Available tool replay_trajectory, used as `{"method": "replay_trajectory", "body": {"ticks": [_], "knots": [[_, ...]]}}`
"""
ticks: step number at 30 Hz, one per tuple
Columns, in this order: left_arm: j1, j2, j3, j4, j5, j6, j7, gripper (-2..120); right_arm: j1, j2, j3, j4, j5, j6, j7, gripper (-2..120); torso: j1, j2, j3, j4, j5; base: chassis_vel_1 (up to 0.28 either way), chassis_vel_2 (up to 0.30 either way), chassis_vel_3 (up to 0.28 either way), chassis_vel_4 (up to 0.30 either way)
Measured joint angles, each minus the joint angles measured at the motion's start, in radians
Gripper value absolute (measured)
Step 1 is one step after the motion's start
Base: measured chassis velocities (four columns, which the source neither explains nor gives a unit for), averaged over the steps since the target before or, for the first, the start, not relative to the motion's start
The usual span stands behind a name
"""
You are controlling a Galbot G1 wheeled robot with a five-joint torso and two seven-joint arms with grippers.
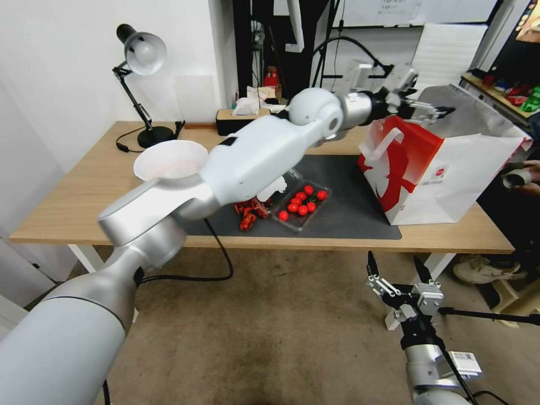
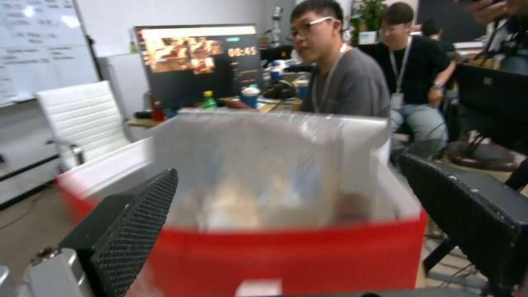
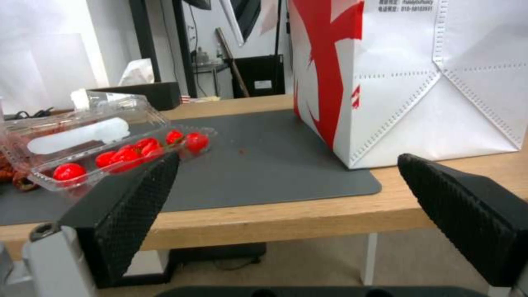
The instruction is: Pick up the trash from the table and place it into the takeout bag.
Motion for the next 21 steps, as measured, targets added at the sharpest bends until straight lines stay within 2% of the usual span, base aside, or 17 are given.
{"method": "replay_trajectory", "body": {"ticks": [2, 3, 6, 7, 10, 11, 14, 15, 17, 18, 20, 21], "knots": [[0.062, 0.095, -0.032, -0.097, 0.048, 0.000, 0.000, 100, 0.000, 0.000, 0.000, 0.000, 0.000, 0.000, 0.000, 100, 0.000, 0.000, 0.000, -0.0001, -0.0002, 0.000, 0.000, 0.000, 0.000], [0.062, 0.095, -0.032, -0.097, 0.048, 0.000, 0.000, 100, 0.000, 0.000, 0.000, 0.000, 0.000, 0.000, 0.000, 100, 0.000, 0.000, 0.000, -0.0001, -0.0002, 0.000, 0.000, 0.000, 0.000], [0.167, 0.232, -0.084, -0.228, 0.089, -0.001, 0.000, 100, 0.000, 0.000, -0.003, 0.001, 0.000, -0.001, 0.000, 100, 0.000, 0.000, 0.000, 0.0004, -0.0005, 0.000, 0.000, 0.000, 0.000], [0.167, 0.232, -0.084, -0.228, 0.089, -0.001, 0.000, 100, 0.000, 0.000, -0.003, 0.001, 0.000, -0.001, 0.000, 100, 0.000, 0.000, 0.000, 0.0004, -0.0005, 0.000, 0.000, 0.000, 0.000], [0.299, 0.334, -0.168, -0.342, 0.137, -0.003, -0.002, 100, 0.000, 0.000, -0.009, 0.002, -0.002, -0.002, 0.000, 100, 0.000, 0.000, 0.000, -0.0001, -0.0003, 0.000, 0.000, 0.000, 0.000], [0.299, 0.334, -0.168, -0.342, 0.137, -0.003, -0.002, 100, 0.000, 0.000, -0.009, 0.002, -0.002, -0.002, 0.000, 100, 0.000, 0.000, 0.000, -0.0001, -0.0003, 0.000, 0.000, 0.000, 0.000], [0.454, 0.421, -0.274, -0.459, 0.180, -0.003, -0.008, 100, 0.001, -0.003, -0.014, 0.005, -0.003, -0.004, 0.000, 100, 0.000, 0.000, 0.000, 0.0002, -0.0005, 0.000, 0.000, 0.000, 0.000], [0.454, 0.421, -0.274, -0.459, 0.180, -0.003, -0.008, 100, 0.001, -0.003, -0.014, 0.005, -0.003, -0.004, 0.000, 100, 0.000, 0.000, 0.000, 0.0002, -0.0005, 0.000, 0.000, 0.000, 0.000], [0.573, 0.479, -0.354, -0.541, 0.203, -0.007, -0.013, 100, 0.001, -0.004, -0.018, 0.007, -0.005, -0.004, 0.000, 100, 0.000, 0.000, 0.000, -0.0001, 0.0002, 0.000, 0.000, 0.000, 0.000], [0.573, 0.479, -0.354, -0.541, 0.203, -0.007, -0.013, 100, 0.001, -0.004, -0.018, 0.007, -0.005, -0.004, 0.000, 100, 0.000, 0.000, 0.000, -0.0001, 0.0002, 0.000, 0.000, 0.000, 0.000], [0.730, 0.528, -0.462, -0.608, 0.246, -0.021, -0.015, 100, 0.001, -0.004, -0.023, 0.009, -0.007, -0.004, 0.000, 100, 0.000, 0.000, 0.000, -0.0002, -0.0002, 0.000, 0.000, 0.000, 0.000], [0.730, 0.528, -0.462, -0.608, 0.246, -0.021, -0.015, 100, 0.001, -0.004, -0.023, 0.009, -0.007, -0.004, 0.000, 100, 0.000, 0.000, 0.000, -0.0002, -0.0002, 0.000, 0.000, 0.000, 0.000]]}}
